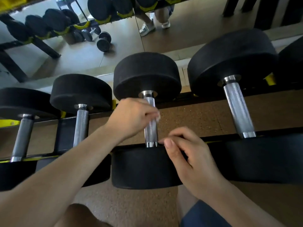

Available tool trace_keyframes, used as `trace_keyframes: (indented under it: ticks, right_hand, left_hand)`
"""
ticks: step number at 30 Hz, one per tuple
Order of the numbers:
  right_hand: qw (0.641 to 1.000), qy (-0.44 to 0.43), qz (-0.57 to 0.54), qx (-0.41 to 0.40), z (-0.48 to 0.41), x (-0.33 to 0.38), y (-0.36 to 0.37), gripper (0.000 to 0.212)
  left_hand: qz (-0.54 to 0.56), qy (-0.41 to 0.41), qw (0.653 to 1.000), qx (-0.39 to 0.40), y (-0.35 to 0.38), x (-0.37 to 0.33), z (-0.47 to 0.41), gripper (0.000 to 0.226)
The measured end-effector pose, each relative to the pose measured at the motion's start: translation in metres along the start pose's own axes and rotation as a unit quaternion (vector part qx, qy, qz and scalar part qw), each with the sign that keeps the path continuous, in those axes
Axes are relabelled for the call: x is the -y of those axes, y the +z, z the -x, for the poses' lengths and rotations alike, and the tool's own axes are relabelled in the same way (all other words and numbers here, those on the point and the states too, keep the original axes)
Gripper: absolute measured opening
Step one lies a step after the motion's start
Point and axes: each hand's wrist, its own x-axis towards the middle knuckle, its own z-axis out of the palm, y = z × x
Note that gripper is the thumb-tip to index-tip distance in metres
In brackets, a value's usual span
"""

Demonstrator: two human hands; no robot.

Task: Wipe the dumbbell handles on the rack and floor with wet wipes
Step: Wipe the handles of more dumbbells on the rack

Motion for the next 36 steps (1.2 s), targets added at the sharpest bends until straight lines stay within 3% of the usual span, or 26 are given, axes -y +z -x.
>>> trace_keyframes:
  ticks: [3, 7, 9, 14, 18, 21, 23, 25, 27, 31, 36]
  right_hand:
    - [1.0, -0.003, 0.004, -0.02, 0.003, -0.001, 0.0, 0.043]
    - [0.999, 0.026, -0.018, -0.023, 0.002, 0.003, 0.0, 0.036]
    - [0.998, 0.048, -0.039, -0.029, 0.0, 0.005, -0.001, 0.03]
    - [0.99, 0.118, -0.074, 0.003, -0.008, 0.007, -0.008, 0.017]
    - [0.987, 0.148, -0.06, 0.011, -0.014, 0.004, -0.01, 0.015]
    - [0.984, 0.17, -0.051, -0.001, -0.017, 0.001, -0.007, 0.018]
    - [0.983, 0.174, -0.057, -0.008, -0.018, 0.001, -0.006, 0.021]
    - [0.983, 0.178, -0.055, 0.0, -0.018, 0.0, -0.007, 0.025]
    - [0.979, 0.196, -0.061, 0.01, -0.019, -0.002, -0.006, 0.03]
    - [0.963, 0.248, -0.102, 0.014, -0.028, -0.004, -0.007, 0.034]
    - [0.955, 0.269, -0.111, 0.051, -0.034, -0.001, -0.009, 0.029]
  left_hand:
    - [-0.028, -0.068, 0.996, -0.053, -0.002, 0.003, -0.02, 0.015]
    - [-0.024, -0.001, 0.988, 0.155, -0.009, -0.018, -0.004, 0.014]
    - [-0.046, 0.015, 0.977, 0.207, -0.012, -0.024, -0.003, 0.013]
    - [-0.18, -0.049, 0.975, 0.118, -0.005, -0.028, -0.036, 0.028]
    - [-0.19, -0.003, 0.934, 0.302, -0.006, -0.044, -0.025, 0.015]
    - [-0.138, -0.019, 0.925, 0.352, -0.013, -0.054, -0.015, 0.01]
    - [-0.131, -0.033, 0.935, 0.327, -0.014, -0.048, -0.023, 0.01]
    - [-0.121, -0.047, 0.961, 0.245, -0.016, -0.034, -0.029, 0.013]
    - [-0.04, -0.109, 0.977, 0.179, -0.017, -0.023, -0.029, 0.009]
    - [0.033, -0.143, 0.95, 0.276, -0.011, -0.03, -0.005, 0.005]
    - [0.093, -0.176, 0.964, 0.176, -0.009, -0.028, 0.01, 0.004]
